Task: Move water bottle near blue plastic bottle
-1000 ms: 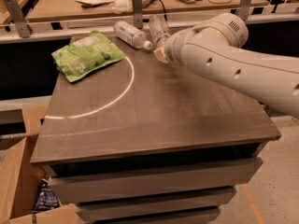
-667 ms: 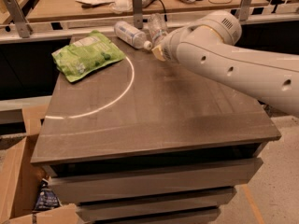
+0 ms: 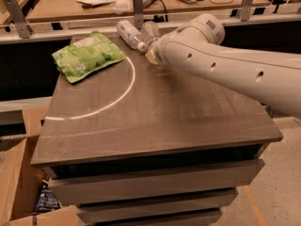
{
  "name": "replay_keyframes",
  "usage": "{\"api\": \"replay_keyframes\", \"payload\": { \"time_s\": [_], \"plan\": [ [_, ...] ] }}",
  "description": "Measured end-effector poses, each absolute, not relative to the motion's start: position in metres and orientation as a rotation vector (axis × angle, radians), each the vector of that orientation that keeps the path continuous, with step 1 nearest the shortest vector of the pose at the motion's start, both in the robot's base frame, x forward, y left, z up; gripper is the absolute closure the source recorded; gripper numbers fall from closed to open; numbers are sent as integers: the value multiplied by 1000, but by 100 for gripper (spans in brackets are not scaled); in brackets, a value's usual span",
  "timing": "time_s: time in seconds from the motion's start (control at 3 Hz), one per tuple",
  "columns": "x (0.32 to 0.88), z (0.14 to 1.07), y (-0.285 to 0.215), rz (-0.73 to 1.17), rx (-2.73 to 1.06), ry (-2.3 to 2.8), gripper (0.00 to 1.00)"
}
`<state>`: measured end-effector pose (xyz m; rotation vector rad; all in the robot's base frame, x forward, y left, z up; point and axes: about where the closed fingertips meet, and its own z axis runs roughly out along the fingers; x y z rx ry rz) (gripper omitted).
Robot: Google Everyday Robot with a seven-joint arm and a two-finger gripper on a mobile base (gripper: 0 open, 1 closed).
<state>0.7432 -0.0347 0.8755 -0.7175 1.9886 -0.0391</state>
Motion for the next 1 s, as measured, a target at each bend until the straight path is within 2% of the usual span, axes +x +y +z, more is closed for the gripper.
{"api": "replay_keyframes", "payload": {
  "time_s": [0.33,1.0],
  "plan": [
    [750,863,-37,-44,-709,2012,82],
    [757,854,-36,-58,-714,2027,35]
  ]
}}
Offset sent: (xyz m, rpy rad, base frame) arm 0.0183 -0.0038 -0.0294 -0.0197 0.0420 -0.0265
